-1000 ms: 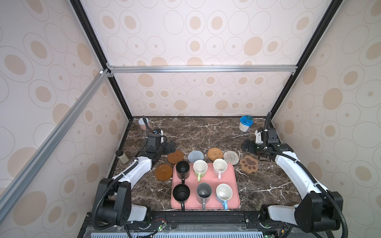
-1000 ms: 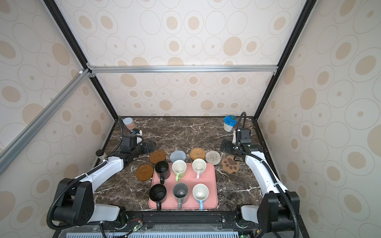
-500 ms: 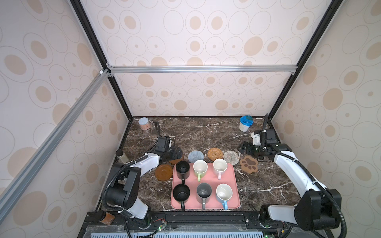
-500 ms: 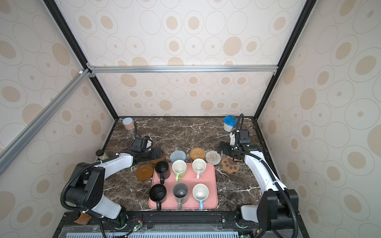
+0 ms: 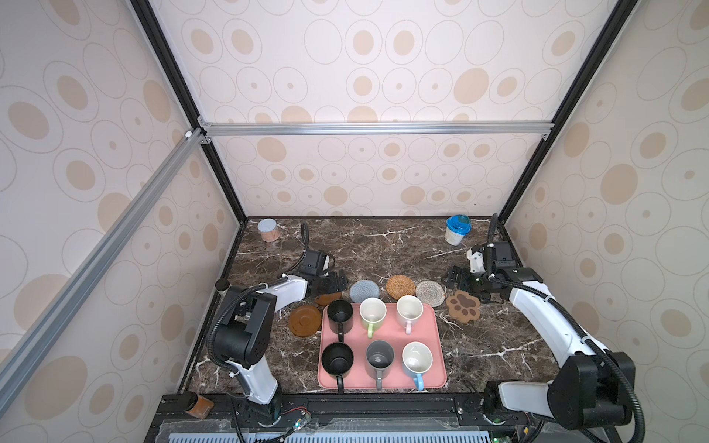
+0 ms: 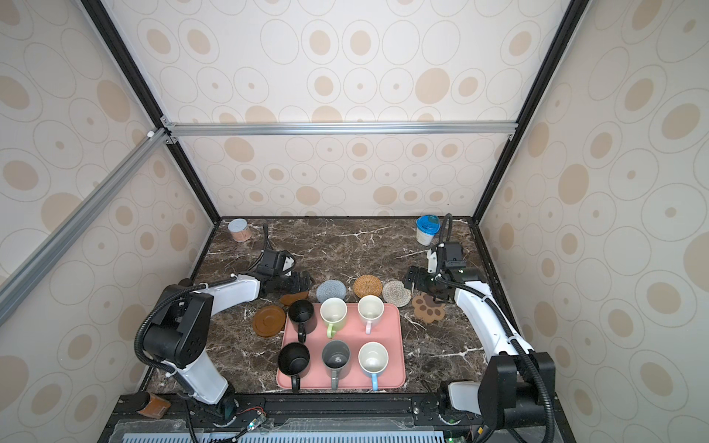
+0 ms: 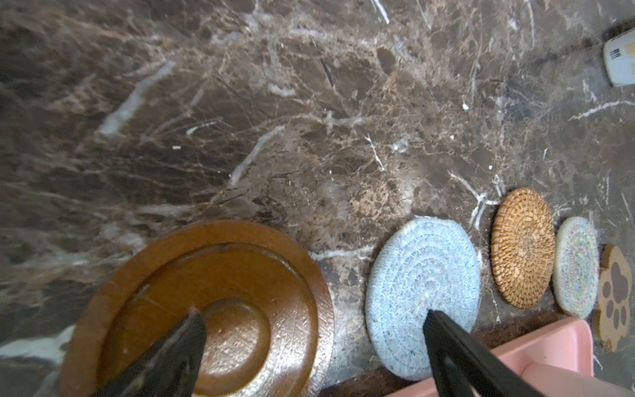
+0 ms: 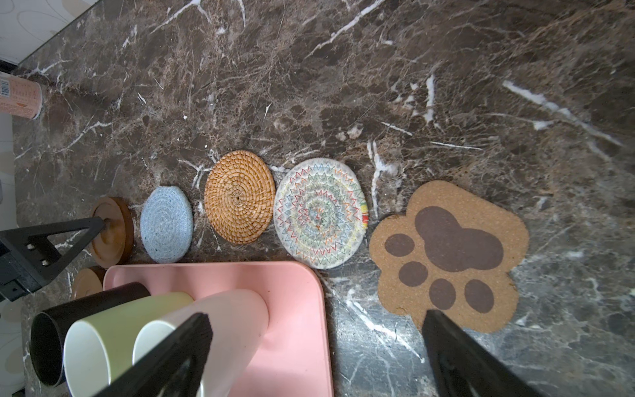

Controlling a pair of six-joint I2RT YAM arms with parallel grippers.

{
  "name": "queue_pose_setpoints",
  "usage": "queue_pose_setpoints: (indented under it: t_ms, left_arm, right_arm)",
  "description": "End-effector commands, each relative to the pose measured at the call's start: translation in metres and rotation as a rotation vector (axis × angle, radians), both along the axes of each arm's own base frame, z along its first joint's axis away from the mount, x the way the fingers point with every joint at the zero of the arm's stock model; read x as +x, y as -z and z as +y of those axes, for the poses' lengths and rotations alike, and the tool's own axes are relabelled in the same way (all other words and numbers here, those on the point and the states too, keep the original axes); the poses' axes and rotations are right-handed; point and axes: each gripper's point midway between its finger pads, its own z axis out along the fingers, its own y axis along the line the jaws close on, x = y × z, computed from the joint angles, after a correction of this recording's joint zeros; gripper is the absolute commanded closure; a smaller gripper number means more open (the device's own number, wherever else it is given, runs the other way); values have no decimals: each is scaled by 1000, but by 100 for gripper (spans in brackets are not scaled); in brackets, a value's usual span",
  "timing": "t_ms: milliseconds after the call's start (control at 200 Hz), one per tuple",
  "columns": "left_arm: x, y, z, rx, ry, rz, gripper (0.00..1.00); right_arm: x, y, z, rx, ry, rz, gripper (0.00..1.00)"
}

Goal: Place cups on coasters
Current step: Move the coaster to the top-center of the table.

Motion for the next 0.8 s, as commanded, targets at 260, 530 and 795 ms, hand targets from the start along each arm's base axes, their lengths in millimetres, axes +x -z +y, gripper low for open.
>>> queue_pose_setpoints:
  t_ms: [260,530,795]
  left_arm:
    - [18,22,-4,45,-33,55,0]
    - [79,36,-6,71,-52,49,0]
    - [115,30,7,99,-100,23,0]
  right_arm:
    - [-7,7,-2,-12,21,46,0]
    - [-9,2,-4,-16,32,40,0]
    - [-14,0,-5,-19,44,39,0]
